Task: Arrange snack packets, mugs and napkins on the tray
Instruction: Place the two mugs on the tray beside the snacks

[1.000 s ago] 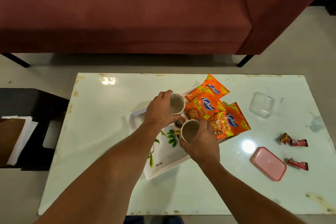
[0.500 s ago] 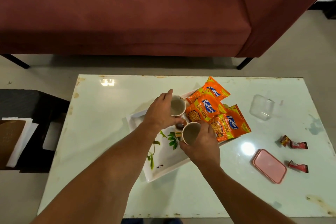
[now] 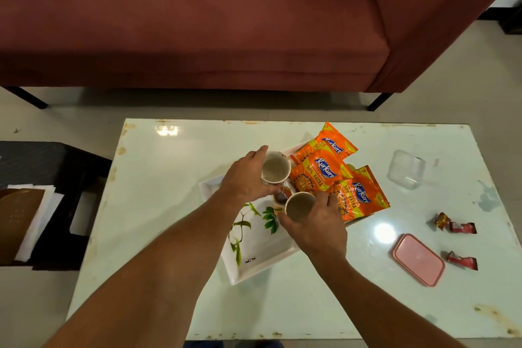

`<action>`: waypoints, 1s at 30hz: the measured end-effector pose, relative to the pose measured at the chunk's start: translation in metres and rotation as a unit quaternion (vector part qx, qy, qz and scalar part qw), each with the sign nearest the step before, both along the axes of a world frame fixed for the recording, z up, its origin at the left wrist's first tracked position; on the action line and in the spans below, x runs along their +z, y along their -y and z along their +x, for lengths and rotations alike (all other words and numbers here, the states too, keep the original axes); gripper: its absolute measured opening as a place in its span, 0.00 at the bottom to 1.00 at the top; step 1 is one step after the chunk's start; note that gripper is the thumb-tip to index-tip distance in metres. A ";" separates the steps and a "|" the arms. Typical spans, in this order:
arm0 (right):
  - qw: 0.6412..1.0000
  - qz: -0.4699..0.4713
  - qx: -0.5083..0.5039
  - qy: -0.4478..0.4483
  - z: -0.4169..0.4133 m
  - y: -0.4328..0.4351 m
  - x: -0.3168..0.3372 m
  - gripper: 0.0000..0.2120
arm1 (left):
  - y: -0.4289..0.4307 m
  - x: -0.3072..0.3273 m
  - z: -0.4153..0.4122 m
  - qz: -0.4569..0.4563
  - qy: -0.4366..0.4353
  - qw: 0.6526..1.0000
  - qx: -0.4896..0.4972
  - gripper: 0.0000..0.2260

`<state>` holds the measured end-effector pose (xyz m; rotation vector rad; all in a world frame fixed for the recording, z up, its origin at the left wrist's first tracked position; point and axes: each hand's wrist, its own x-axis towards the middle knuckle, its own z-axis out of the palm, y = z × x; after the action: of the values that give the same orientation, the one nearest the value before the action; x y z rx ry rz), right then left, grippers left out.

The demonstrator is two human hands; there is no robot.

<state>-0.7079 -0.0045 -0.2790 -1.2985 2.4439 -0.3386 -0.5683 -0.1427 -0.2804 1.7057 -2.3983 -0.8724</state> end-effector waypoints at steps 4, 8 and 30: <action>1.000 0.007 -0.003 -0.007 0.001 0.000 0.000 0.47 | -0.002 0.001 0.005 -0.005 -0.013 1.000 0.000 0.49; 0.999 0.016 -0.032 0.007 0.004 0.003 0.001 0.48 | -0.002 0.002 0.005 -0.030 0.003 1.000 -0.006 0.44; 0.994 0.052 -0.073 0.057 0.003 0.004 0.011 0.47 | 0.001 0.004 0.003 -0.023 0.007 0.999 -0.024 0.42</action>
<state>-0.7045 -0.0084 -0.2680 -1.0327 2.4311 -0.3084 -0.5655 -0.1441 -0.2767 1.6497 -2.4571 -0.8075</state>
